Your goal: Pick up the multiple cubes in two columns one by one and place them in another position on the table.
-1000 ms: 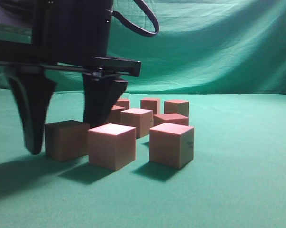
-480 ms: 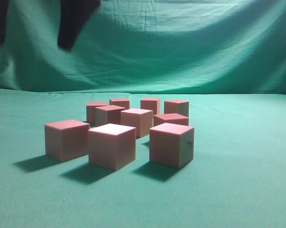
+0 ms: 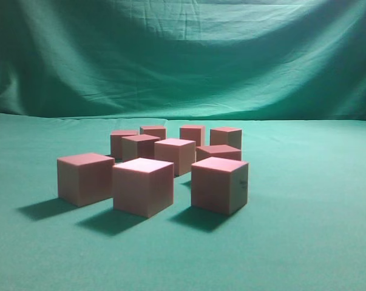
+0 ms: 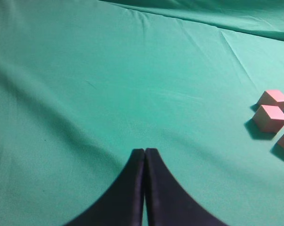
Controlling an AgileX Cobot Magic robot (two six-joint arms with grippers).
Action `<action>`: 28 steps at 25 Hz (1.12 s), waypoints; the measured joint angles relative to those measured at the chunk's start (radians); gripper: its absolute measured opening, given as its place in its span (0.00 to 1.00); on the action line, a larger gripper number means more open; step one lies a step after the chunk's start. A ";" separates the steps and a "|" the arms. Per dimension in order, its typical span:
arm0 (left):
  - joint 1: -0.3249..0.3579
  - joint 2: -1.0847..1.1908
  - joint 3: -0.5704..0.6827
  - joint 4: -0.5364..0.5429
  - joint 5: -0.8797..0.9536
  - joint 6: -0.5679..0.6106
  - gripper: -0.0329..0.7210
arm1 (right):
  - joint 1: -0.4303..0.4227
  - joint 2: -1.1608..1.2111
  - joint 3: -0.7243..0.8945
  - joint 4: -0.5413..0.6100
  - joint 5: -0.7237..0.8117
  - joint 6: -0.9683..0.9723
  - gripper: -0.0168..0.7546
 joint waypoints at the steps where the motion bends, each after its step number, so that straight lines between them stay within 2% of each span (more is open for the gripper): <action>1: 0.000 0.000 0.000 0.000 0.000 0.000 0.04 | 0.000 -0.032 0.000 -0.002 0.002 0.002 0.02; 5: 0.000 0.000 0.000 0.000 0.000 0.000 0.04 | 0.000 -0.185 0.009 -0.039 0.010 0.005 0.02; 10: 0.000 0.000 0.000 0.000 0.000 0.000 0.04 | 0.000 -0.416 0.141 -0.103 0.017 0.006 0.02; 15: 0.000 0.000 0.000 0.000 0.000 0.000 0.04 | 0.000 -0.617 0.343 -0.118 0.022 0.006 0.02; 19: 0.000 0.000 0.000 0.000 0.000 0.000 0.04 | 0.000 -0.789 0.539 -0.069 0.023 0.006 0.02; 28: 0.000 0.000 0.000 0.000 0.000 0.000 0.04 | 0.000 -1.218 0.972 0.019 -0.125 0.006 0.02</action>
